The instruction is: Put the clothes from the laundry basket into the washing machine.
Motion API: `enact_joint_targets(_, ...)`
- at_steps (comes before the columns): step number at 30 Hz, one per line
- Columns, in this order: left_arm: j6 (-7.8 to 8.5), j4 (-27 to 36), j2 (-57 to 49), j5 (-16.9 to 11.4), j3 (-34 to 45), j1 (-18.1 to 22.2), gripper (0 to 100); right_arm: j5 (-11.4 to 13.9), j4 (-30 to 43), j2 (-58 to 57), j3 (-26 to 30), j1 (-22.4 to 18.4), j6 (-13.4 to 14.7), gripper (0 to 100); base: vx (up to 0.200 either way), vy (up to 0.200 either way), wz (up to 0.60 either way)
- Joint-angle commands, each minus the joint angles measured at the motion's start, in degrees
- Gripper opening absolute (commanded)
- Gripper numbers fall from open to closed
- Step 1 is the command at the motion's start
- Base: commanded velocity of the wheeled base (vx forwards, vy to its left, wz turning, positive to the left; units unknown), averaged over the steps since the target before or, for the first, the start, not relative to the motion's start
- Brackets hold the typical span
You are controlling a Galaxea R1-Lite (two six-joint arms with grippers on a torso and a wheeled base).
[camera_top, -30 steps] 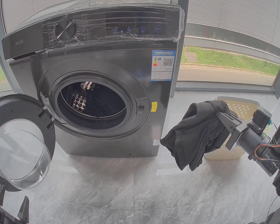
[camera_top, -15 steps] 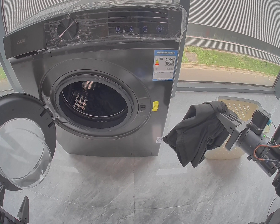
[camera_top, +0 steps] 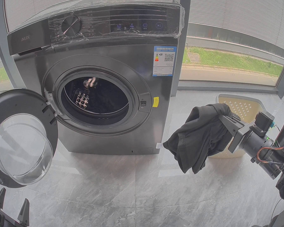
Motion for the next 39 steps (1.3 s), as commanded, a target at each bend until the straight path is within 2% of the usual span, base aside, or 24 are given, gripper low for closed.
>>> enact_joint_targets(1,-0.07,0.0,-0.9,0.0,0.9,0.0,100,0.1,0.0,0.1,0.0,0.1,0.0,0,0.0,0.2,0.0)
enact_joint_targets(11,0.11,0.0,-0.9,0.0,0.9,0.0,100,0.1,0.0,0.1,0.1,0.1,0.0,0,0.0,0.2,0.0)
enact_joint_targets(13,0.64,0.0,-0.9,-0.1,0.9,0.0,100,0.1,0.0,0.1,0.1,0.1,0.0,0,0.0,0.2,0.0)
enact_joint_targets(16,0.9,0.0,-0.9,-0.1,0.9,0.0,100,0.1,0.0,0.1,0.1,0.1,0.0,0,0.0,0.0,0.0)
enact_joint_targets(22,0.37,0.0,-0.9,-0.2,0.9,0.0,100,0.0,0.0,0.1,0.2,0.3,0.0,0,0.0,0.0,0.0)
enact_joint_targets(28,0.46,0.0,-0.9,-0.2,0.9,0.0,100,0.0,0.0,0.1,0.7,0.3,-0.2,0,-0.2,0.0,0.0)
enact_joint_targets(39,0.73,0.0,-0.9,-0.1,0.9,0.0,100,0.2,0.0,0.1,1.1,0.2,-0.2,0,0.0,0.0,0.0)
